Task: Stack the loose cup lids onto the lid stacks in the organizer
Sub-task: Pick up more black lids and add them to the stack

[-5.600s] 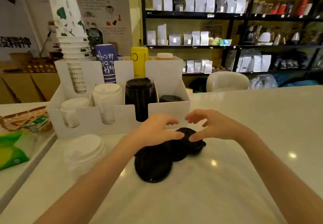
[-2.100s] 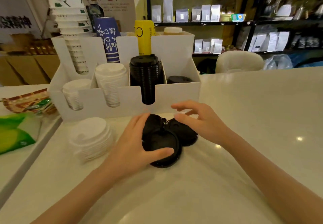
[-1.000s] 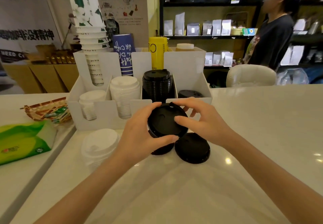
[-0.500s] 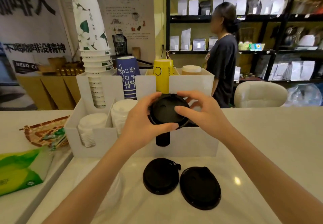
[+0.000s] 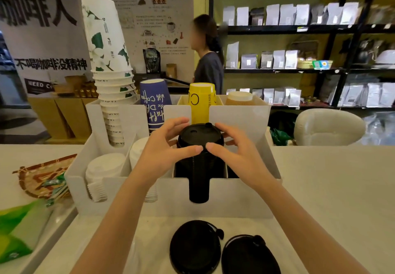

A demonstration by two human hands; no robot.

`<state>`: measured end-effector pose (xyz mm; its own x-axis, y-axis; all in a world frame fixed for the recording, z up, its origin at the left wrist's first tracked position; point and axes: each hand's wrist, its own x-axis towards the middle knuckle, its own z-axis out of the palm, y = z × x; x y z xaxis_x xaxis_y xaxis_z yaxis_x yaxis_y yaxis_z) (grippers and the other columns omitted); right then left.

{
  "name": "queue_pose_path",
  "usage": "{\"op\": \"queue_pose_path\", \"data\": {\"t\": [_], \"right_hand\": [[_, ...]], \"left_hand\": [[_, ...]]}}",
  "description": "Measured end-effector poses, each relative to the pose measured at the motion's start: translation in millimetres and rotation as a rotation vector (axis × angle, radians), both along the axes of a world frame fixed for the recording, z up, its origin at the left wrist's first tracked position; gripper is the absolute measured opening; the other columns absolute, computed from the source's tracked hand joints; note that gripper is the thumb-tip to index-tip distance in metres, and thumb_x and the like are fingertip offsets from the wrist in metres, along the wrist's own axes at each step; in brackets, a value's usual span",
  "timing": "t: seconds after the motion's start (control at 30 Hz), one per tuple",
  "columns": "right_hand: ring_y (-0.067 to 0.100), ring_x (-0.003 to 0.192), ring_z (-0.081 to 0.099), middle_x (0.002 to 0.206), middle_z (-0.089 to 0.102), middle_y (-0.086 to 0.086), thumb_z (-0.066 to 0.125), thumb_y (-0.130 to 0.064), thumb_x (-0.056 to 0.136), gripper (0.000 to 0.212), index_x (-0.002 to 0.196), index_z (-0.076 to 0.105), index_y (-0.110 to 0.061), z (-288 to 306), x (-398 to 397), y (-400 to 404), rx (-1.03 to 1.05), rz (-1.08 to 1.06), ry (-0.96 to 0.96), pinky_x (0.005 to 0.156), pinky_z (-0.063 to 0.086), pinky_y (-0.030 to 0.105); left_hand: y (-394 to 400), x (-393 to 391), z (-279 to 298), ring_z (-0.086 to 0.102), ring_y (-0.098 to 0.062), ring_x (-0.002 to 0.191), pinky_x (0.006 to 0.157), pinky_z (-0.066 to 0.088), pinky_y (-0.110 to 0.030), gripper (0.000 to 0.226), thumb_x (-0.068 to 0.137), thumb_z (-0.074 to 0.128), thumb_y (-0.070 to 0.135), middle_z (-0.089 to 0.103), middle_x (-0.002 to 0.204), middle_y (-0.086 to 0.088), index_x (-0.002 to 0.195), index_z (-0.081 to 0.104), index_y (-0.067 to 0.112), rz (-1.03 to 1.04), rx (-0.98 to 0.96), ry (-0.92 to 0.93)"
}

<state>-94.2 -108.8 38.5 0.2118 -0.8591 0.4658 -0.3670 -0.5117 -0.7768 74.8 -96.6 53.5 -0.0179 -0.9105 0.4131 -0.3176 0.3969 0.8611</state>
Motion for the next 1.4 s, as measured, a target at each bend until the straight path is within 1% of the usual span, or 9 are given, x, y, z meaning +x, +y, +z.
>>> {"op": "queue_pose_path", "data": {"t": [0.27,0.5,0.67,0.77,0.87,1.0,1.17,1.3,1.4], "right_hand": [[0.001,0.107,0.035,0.098,0.032,-0.038,0.061,-0.036,0.079,0.049,0.121,0.037,-0.039,-4,0,-1,-0.001,-0.011,0.06,0.086,0.028,0.014],[0.003,0.109,0.039,0.113,0.042,-0.017,0.061,-0.041,0.077,0.057,0.129,0.041,-0.026,-5,8,-6,-0.058,-0.04,0.078,0.086,0.03,0.011],[0.001,0.106,0.041,0.112,0.044,-0.016,0.065,-0.041,0.074,0.059,0.127,0.044,-0.025,-7,10,-9,-0.078,-0.074,0.077,0.076,0.031,0.0],[0.002,0.104,0.045,0.108,0.049,-0.015,0.068,-0.042,0.071,0.057,0.121,0.048,-0.025,-10,9,-9,-0.094,-0.097,0.056,0.074,0.033,-0.004],[0.005,0.106,0.047,0.109,0.051,-0.013,0.07,-0.041,0.069,0.057,0.119,0.05,-0.024,-13,9,-9,-0.111,-0.112,0.031,0.078,0.033,0.003],[0.005,0.106,0.046,0.107,0.049,-0.014,0.07,-0.04,0.07,0.057,0.12,0.049,-0.023,-15,11,-5,-0.107,-0.113,0.007,0.079,0.033,0.006],[0.009,0.114,0.042,0.113,0.045,-0.009,0.067,-0.039,0.074,0.061,0.127,0.042,-0.022,-17,10,0,-0.106,-0.118,0.028,0.092,0.032,0.02],[0.011,0.119,0.041,0.129,0.045,-0.003,0.066,-0.033,0.076,0.071,0.136,0.03,-0.021,-20,1,15,-0.104,-0.105,0.068,0.098,0.037,0.028],[0.007,0.108,0.046,0.116,0.048,-0.008,0.066,-0.028,0.077,0.059,0.129,0.039,-0.021,-22,-14,31,-0.145,-0.113,0.066,0.089,0.04,0.017]], "left_hand": [[-10,0,-2,0.049,-0.006,0.117,0.09,0.039,-0.006,0.063,0.069,0.071,0.007,0.054,0.12,0.007,0.124,0.047,0.025,-0.066,0.026,-0.026],[-8,5,-1,0.047,-0.01,0.12,0.104,0.037,-0.028,0.056,0.072,0.068,0.01,0.054,0.127,0.001,0.123,0.049,0.022,-0.004,0.036,-0.027],[-10,6,0,0.048,-0.008,0.116,0.097,0.038,-0.021,0.052,0.075,0.066,0.013,0.053,0.121,0.005,0.122,0.048,0.025,-0.011,0.052,-0.072],[-10,5,-1,0.048,-0.002,0.111,0.084,0.04,-0.002,0.052,0.076,0.065,0.013,0.052,0.12,0.008,0.124,0.046,0.024,-0.036,0.046,-0.099],[-10,3,-2,0.048,0.002,0.108,0.083,0.039,0.002,0.051,0.077,0.064,0.012,0.053,0.118,0.009,0.123,0.047,0.023,-0.058,0.044,-0.097],[-9,4,-3,0.049,-0.007,0.114,0.102,0.04,-0.024,0.043,0.079,0.061,0.013,0.055,0.118,0.005,0.12,0.048,0.021,-0.062,0.059,-0.129],[-4,-2,-5,0.04,-0.003,0.111,0.076,0.029,0.004,0.042,0.084,0.055,0.021,0.049,0.126,0.005,0.125,0.043,0.022,0.053,-0.051,-0.371],[16,-17,-3,0.035,-0.003,0.12,0.087,0.02,0.004,0.045,0.082,0.059,0.022,0.043,0.129,0.009,0.124,0.045,0.02,0.161,-0.261,-0.438],[37,-32,-10,0.036,0.0,0.117,0.096,0.024,-0.001,0.044,0.079,0.06,0.03,0.042,0.123,0.013,0.12,0.048,0.022,0.148,-0.4,-0.346]]}}
